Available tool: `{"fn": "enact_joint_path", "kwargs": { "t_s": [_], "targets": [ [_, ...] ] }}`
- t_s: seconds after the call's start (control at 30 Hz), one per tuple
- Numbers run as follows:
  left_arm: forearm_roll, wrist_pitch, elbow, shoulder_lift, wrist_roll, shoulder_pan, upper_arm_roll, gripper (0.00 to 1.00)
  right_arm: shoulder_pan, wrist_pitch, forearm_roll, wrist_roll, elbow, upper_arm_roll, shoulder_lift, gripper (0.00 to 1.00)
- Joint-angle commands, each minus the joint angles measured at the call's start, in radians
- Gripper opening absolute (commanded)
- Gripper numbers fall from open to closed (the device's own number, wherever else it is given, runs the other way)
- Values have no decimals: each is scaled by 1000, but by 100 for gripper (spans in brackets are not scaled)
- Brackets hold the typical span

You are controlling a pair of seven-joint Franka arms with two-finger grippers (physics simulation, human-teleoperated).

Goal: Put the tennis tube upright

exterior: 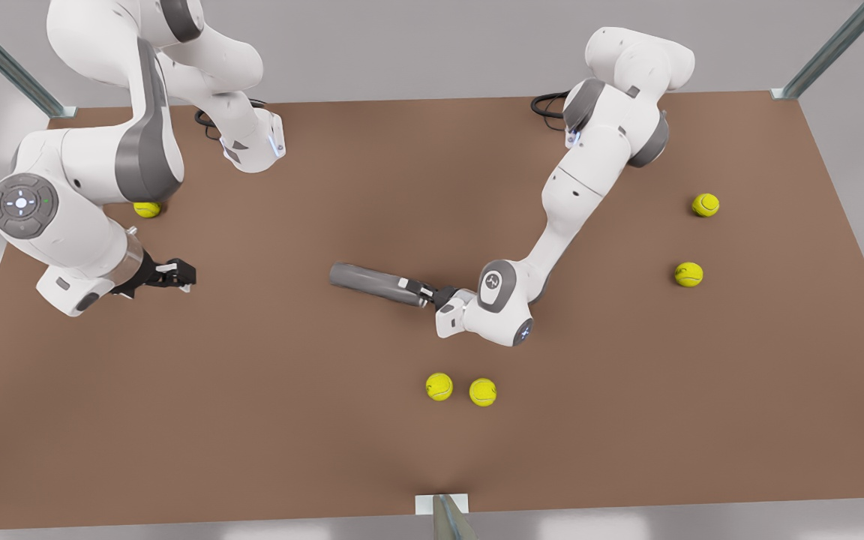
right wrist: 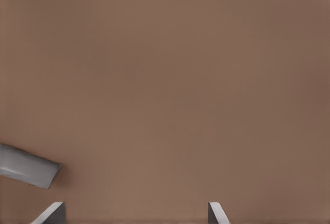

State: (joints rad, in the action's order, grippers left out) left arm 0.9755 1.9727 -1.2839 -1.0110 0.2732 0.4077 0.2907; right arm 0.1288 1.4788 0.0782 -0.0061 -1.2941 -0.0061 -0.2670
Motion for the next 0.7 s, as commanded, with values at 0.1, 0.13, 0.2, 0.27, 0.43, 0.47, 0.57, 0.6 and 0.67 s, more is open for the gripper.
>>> {"fn": "enact_joint_path", "kwargs": {
  "t_s": [0.1,0.13,0.2,0.27,0.43,0.47,0.57,0.6,0.67],
  "targets": [
    [2,0,0,2,-3,0,1,54,0,0,0,0,-1,0,0,100],
    [2,0,0,2,-3,0,8,52,0,0,0,0,-1,0,0,100],
    [0,0,0,2,-19,0,10,48,0,0,-2,0,-1,0,0,100],
    [0,-2,0,8,-23,0,10,46,0,0,-2,0,-1,0,0,100],
    [0,-8,0,9,-31,0,10,37,2,-2,-2,2,-1,0,0,100],
    [0,-8,0,12,-31,0,11,37,2,-2,-2,0,-1,0,0,100],
    [-1,-12,0,15,-39,0,10,35,-5,-3,-2,-2,-1,0,3,100],
    [0,-17,0,15,-39,0,10,33,-8,-3,0,-2,1,-2,3,100],
    [-1,-21,0,15,-46,0,10,31,-11,-2,5,-2,3,-2,2,100]
  ]
}}
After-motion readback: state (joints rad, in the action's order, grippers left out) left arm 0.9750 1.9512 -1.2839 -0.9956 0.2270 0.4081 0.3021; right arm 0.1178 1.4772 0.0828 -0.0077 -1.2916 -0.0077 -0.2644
